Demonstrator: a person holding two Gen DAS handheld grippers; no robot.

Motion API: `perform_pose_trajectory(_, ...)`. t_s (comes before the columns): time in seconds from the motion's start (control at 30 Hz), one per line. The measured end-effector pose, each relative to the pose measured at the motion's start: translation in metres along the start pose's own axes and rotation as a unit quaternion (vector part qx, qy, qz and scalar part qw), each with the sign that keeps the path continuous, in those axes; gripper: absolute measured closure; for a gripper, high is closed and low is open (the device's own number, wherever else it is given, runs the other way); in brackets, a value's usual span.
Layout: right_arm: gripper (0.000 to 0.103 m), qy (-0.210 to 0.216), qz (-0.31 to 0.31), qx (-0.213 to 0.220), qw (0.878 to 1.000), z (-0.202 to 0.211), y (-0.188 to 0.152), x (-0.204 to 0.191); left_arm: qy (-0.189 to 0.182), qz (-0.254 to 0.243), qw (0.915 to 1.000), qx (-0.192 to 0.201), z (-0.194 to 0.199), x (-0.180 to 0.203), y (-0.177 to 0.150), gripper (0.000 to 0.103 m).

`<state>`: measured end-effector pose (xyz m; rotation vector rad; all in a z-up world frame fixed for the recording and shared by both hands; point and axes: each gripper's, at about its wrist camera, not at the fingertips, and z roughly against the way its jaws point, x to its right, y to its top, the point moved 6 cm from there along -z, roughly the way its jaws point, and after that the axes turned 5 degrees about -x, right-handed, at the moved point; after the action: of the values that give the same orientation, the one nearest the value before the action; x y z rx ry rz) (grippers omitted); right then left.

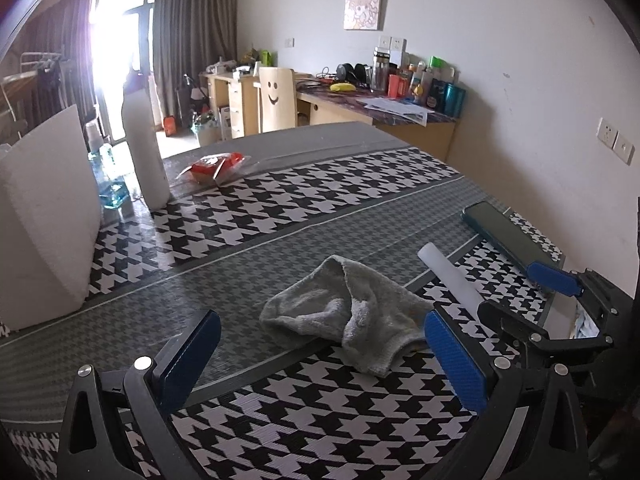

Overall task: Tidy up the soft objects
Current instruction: 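Lower both tools toward the grey cloth and the white foam roll, then grasp the grey cloth with the left tool while the right tool grasps the white foam roll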

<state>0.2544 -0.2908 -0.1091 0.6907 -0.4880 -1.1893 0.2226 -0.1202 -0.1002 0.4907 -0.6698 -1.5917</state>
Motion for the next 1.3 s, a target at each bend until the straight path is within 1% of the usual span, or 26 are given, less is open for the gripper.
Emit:
perform_pose_trajectory(0.47, 0.014, 0.002, -0.008, -0.006, 1.000, -0.001, -0.008, 0.012, 0.001, -0.006, 0.9997, -0.026, -0.022, 0.005, -0.001, 0.001)
perform_pose_trajectory(0.8, 0.014, 0.008, -0.007, -0.010, 1.000, -0.007, -0.007, 0.011, 0.008, -0.024, 0.9990, -0.038, -0.036, 0.013, 0.000, 0.001)
perform_pose_trajectory(0.87, 0.014, 0.010, -0.005, -0.010, 1.000, -0.007, -0.007, 0.009, 0.007, -0.024, 0.9988, -0.041, -0.038, 0.014, 0.000, 0.003)
perform_pose_trajectory(0.9, 0.014, 0.010, -0.005, -0.010, 1.000, -0.007, -0.007, 0.009, 0.007, -0.022, 0.9987, -0.045, -0.040, 0.014, 0.000, 0.006)
perform_pose_trajectory(0.97, 0.014, 0.012, -0.005, -0.010, 1.000, -0.007, -0.007, 0.009, 0.005, -0.018, 0.9986, -0.050, -0.043, 0.013, 0.000, 0.007)
perform_pose_trajectory(1.03, 0.014, 0.014, -0.007, -0.010, 1.000, -0.007, -0.007, 0.010, 0.007, -0.016, 0.9983, -0.056, -0.047, 0.012, -0.001, 0.012)
perform_pose_trajectory(1.07, 0.014, 0.017, -0.007, -0.010, 1.000, -0.007, -0.007, 0.009, 0.007, -0.016, 0.9982, -0.058, -0.047, 0.012, -0.002, 0.013)
perform_pose_trajectory(1.13, 0.014, 0.019, -0.007, -0.010, 1.000, -0.007, -0.007, 0.009, 0.006, -0.017, 0.9977, -0.066, -0.050, 0.012, -0.004, 0.021)
perform_pose_trajectory(1.2, 0.014, 0.019, -0.006, -0.010, 1.000, -0.008, -0.007, 0.009, 0.006, -0.019, 0.9974, -0.069, -0.053, 0.012, -0.005, 0.024)
perform_pose_trajectory(1.3, 0.014, 0.017, -0.004, -0.011, 1.000, -0.008, -0.008, 0.009, 0.008, -0.020, 0.9973, -0.070, -0.054, 0.012, -0.005, 0.026)
